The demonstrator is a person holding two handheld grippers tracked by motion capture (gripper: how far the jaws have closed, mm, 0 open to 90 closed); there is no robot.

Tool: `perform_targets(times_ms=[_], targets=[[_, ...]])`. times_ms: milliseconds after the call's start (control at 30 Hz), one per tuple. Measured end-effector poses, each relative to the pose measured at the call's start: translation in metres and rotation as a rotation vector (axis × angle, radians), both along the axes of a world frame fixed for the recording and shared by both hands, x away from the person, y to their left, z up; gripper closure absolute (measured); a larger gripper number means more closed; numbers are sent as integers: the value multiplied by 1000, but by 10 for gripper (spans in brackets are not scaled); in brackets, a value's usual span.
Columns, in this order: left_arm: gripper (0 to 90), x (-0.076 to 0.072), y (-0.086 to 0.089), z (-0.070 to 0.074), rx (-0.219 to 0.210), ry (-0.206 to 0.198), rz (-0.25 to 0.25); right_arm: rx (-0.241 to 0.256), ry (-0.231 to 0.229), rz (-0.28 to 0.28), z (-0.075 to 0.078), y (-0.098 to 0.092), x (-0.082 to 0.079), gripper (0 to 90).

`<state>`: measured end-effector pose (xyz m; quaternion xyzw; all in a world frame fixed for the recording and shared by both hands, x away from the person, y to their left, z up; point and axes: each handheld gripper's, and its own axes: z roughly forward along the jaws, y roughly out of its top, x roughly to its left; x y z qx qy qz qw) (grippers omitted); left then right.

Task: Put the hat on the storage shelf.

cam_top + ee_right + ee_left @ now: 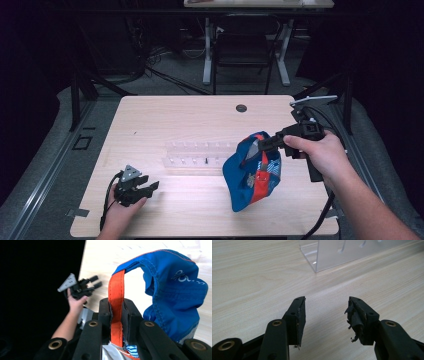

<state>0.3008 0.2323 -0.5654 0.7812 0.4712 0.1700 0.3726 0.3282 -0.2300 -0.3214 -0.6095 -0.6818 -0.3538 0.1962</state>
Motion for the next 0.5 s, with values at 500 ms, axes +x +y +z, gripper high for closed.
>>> perform_targets(times_ms=[500], targets=[[489,0,0,0,-4,-1,-1,120,-67,-23,18,8,10,789]])
